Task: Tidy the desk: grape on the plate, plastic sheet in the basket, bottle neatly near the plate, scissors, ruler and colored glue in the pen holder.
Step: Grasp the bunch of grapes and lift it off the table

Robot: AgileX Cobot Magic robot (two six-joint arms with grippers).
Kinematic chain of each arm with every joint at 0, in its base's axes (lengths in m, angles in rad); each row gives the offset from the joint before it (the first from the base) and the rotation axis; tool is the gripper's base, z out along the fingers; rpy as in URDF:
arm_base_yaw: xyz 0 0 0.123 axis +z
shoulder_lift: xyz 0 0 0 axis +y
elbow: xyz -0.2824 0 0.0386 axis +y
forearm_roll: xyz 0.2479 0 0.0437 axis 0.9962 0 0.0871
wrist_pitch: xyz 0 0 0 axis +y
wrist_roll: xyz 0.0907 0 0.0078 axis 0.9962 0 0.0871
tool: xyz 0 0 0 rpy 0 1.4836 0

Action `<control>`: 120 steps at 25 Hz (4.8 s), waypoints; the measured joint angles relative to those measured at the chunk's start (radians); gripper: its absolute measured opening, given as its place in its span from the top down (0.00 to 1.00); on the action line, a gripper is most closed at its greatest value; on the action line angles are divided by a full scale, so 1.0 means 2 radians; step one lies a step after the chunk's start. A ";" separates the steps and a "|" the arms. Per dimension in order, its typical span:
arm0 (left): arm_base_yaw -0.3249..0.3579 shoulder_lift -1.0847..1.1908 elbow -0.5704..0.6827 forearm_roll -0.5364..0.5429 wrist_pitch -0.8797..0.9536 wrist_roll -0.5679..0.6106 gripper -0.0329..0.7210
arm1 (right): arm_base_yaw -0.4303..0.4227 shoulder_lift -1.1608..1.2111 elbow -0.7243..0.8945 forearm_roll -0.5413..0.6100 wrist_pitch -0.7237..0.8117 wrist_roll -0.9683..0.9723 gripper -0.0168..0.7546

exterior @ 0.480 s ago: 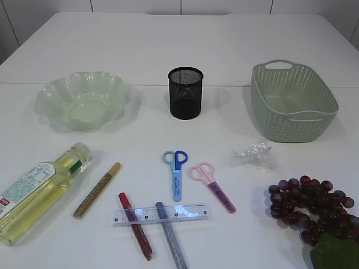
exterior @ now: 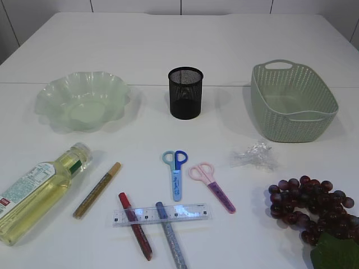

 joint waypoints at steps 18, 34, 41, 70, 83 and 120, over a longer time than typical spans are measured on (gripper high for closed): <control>0.000 0.000 0.000 0.000 0.000 0.000 0.22 | 0.000 0.000 0.000 0.000 -0.001 0.000 0.27; 0.000 0.042 -0.023 -0.040 -0.016 0.000 0.22 | 0.000 0.014 -0.017 0.000 -0.040 0.067 0.33; 0.000 0.172 -0.038 -0.099 -0.091 0.000 0.23 | 0.000 0.176 -0.050 0.003 -0.087 0.070 0.36; 0.000 0.611 -0.203 -0.122 -0.152 0.046 0.31 | 0.000 0.821 -0.242 0.074 -0.083 -0.036 0.18; 0.000 0.611 -0.203 -0.122 -0.154 0.046 0.31 | 0.004 0.892 -0.243 0.072 -0.111 -0.061 0.18; 0.000 0.611 -0.203 -0.122 -0.155 0.049 0.31 | 0.043 0.878 -0.247 0.061 -0.109 -0.047 0.73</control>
